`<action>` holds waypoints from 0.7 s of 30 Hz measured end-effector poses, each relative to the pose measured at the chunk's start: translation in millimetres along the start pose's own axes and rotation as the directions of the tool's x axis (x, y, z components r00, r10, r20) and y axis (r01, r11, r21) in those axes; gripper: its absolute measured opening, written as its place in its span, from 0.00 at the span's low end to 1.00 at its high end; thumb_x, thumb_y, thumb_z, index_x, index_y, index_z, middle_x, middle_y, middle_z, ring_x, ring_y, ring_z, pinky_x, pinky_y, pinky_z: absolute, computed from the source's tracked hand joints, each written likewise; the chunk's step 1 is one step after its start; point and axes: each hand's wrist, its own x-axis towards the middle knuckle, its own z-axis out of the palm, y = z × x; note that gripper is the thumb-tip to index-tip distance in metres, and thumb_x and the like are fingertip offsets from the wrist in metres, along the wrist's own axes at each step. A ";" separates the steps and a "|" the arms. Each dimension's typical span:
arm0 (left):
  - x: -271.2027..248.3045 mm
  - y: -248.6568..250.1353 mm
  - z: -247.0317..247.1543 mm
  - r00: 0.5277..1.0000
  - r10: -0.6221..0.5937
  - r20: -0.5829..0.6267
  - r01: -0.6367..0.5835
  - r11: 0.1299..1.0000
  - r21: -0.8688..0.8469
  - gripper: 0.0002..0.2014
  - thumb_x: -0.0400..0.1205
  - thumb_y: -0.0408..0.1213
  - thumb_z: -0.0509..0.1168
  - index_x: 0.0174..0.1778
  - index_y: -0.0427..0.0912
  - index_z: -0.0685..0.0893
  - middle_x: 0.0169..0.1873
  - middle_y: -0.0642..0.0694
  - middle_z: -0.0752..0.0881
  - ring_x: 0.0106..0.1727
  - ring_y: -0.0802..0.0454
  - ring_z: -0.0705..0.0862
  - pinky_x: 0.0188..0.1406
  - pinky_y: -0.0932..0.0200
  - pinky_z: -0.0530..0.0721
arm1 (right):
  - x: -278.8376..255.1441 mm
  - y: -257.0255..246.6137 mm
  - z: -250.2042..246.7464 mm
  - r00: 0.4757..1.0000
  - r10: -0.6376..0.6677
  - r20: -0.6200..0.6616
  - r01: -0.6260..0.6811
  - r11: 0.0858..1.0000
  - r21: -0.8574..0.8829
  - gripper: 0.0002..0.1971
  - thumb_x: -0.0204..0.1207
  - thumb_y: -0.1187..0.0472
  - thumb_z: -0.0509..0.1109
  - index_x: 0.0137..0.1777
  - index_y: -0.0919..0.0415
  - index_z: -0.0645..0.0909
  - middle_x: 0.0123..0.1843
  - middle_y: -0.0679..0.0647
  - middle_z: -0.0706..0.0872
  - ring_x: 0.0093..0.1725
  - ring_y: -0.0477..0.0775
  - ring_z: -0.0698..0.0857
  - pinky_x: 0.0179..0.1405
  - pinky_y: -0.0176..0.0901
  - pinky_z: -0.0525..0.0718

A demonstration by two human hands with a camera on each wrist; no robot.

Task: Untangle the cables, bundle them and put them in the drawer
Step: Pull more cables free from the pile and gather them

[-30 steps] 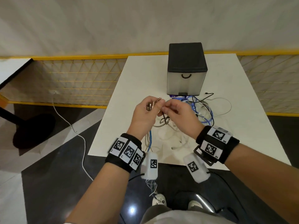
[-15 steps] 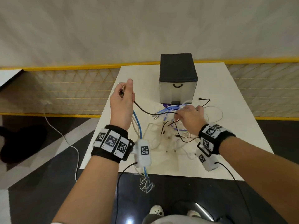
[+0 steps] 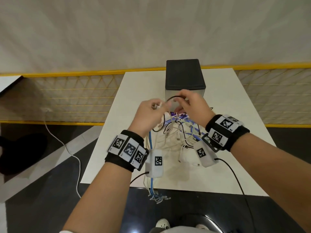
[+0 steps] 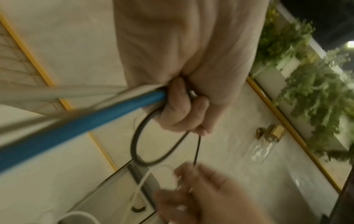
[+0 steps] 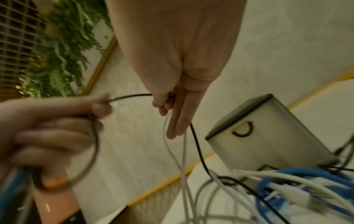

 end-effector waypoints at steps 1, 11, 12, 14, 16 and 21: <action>1.8 2.4 -3.1 0.996 0.057 -0.068 -0.059 0.998 -0.029 0.13 0.83 0.46 0.70 0.35 0.44 0.85 0.20 0.53 0.72 0.20 0.57 0.69 0.19 0.69 0.68 | 1.3 7.3 1.2 1.000 0.023 0.015 -0.023 1.000 0.000 0.07 0.85 0.65 0.59 0.50 0.66 0.78 0.42 0.54 0.83 0.33 0.46 0.88 0.36 0.32 0.87; 18.2 -16.2 -33.4 0.900 0.089 -0.427 -0.127 0.990 -0.061 0.09 0.83 0.44 0.68 0.59 0.55 0.86 0.36 0.47 0.85 0.33 0.49 0.83 0.37 0.54 0.85 | 1.5 58.9 -7.4 0.974 0.135 0.183 -0.069 0.942 -0.328 0.12 0.86 0.65 0.56 0.52 0.66 0.82 0.44 0.55 0.84 0.41 0.55 0.83 0.42 0.39 0.80; 17.9 -18.9 -32.2 0.902 0.135 -0.410 -0.129 0.991 0.042 0.19 0.84 0.43 0.68 0.71 0.55 0.81 0.35 0.50 0.83 0.34 0.55 0.82 0.42 0.61 0.84 | 2.9 53.8 -8.9 0.971 0.145 0.191 -0.078 0.943 -0.323 0.14 0.86 0.65 0.55 0.52 0.65 0.83 0.43 0.55 0.84 0.39 0.53 0.83 0.44 0.46 0.84; 11.8 -16.5 -21.8 0.907 0.275 -0.320 -0.215 0.954 0.211 0.29 0.85 0.40 0.68 0.82 0.57 0.68 0.27 0.55 0.76 0.27 0.62 0.76 0.37 0.75 0.77 | 7.5 44.5 -9.2 0.968 0.140 0.208 -0.064 0.940 -0.335 0.15 0.86 0.63 0.54 0.52 0.64 0.83 0.42 0.54 0.85 0.34 0.52 0.81 0.43 0.51 0.85; 8.0 -14.1 -8.3 0.909 0.381 -0.169 -0.311 0.891 0.330 0.33 0.85 0.40 0.67 0.84 0.63 0.63 0.23 0.48 0.75 0.24 0.58 0.73 0.36 0.67 0.80 | 10.8 33.1 -9.7 0.968 0.080 0.239 0.019 0.923 -0.385 0.14 0.86 0.61 0.57 0.50 0.64 0.83 0.44 0.57 0.86 0.32 0.49 0.78 0.38 0.48 0.81; 17.7 -5.7 10.3 0.965 0.257 -0.042 -0.231 0.919 0.320 0.23 0.84 0.47 0.68 0.76 0.54 0.77 0.27 0.52 0.79 0.25 0.63 0.77 0.31 0.73 0.76 | 10.7 17.7 -8.2 0.953 -0.061 0.297 0.199 0.865 -0.460 0.14 0.85 0.57 0.58 0.57 0.61 0.84 0.51 0.59 0.87 0.48 0.57 0.84 0.50 0.51 0.82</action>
